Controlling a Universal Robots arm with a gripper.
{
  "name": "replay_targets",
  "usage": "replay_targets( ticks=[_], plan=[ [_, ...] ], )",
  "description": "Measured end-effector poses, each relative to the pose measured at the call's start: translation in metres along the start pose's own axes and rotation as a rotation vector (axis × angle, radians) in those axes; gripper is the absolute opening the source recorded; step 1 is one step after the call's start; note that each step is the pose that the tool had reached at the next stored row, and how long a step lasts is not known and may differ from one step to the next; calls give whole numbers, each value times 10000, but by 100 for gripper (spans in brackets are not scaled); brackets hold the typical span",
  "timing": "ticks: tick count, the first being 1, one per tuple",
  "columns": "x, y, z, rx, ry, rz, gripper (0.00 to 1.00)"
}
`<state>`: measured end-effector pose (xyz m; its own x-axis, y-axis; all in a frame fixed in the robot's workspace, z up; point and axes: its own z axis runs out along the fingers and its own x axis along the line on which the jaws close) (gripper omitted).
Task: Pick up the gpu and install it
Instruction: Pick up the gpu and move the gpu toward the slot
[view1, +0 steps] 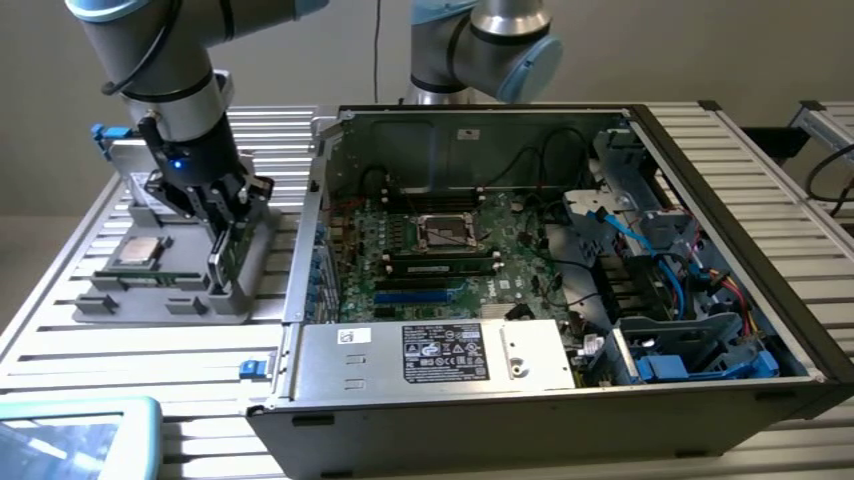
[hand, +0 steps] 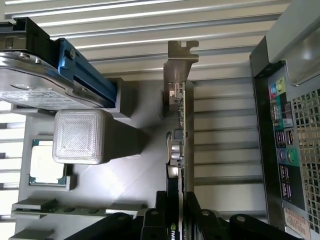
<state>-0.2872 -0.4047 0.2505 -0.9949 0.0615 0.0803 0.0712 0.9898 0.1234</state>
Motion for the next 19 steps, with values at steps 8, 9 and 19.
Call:
replay_targets(
  ticks=[8, 9, 19],
  plan=[
    [6, -11, -87, -220, 19, -52, 27],
    [9, -9, -118, -226, 20, -52, 27],
    [43, 27, -569, -230, 20, -52, 27]
  ],
)
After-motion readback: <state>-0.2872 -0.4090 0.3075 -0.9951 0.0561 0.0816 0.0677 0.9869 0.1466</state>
